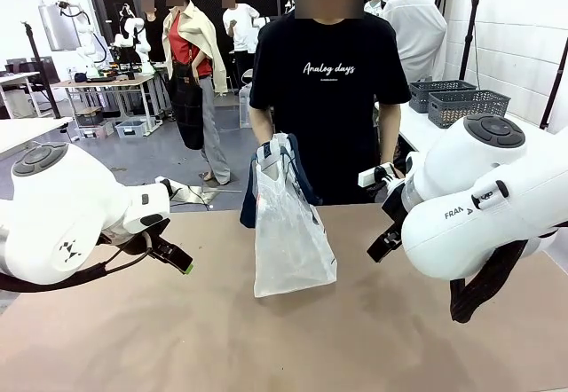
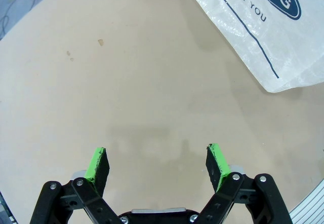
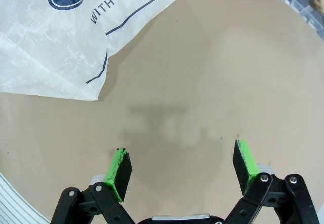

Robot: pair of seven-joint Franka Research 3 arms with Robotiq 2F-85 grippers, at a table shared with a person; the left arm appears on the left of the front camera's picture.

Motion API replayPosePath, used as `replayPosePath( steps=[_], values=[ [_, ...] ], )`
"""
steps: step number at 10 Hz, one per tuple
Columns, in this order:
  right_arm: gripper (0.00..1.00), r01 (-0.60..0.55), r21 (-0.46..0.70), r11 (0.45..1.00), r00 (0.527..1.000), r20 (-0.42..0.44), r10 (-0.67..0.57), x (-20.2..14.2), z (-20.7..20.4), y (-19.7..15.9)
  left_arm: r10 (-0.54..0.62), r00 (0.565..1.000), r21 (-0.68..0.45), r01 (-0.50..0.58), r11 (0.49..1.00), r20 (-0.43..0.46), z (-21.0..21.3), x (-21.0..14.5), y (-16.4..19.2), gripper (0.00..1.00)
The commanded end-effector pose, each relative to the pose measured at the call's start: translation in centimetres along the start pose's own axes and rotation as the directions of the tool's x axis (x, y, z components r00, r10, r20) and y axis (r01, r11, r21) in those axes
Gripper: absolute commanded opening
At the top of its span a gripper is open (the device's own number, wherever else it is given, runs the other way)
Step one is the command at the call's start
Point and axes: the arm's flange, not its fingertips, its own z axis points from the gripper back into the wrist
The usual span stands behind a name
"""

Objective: Transfer purchased items from the store into the shopping bag.
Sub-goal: Open the Reusable shopping bag in the center of the table.

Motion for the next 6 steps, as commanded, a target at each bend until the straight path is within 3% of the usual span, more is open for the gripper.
replayPosePath(
  steps=[1,6],
  values=[
    [1.0,0.0,0.0,1.0,1.0,0.0,0.0,-0.01,0.0,0.0,-0.011,1.0,0.007,0.011,1.0,0.004,0.29,-0.02,0.24,1.0],
    [1.0,0.0,0.0,1.0,1.0,0.0,0.0,-0.01,0.0,0.0,-0.011,1.0,0.007,0.011,1.0,0.004,0.29,-0.02,0.24,1.0]
  ],
)
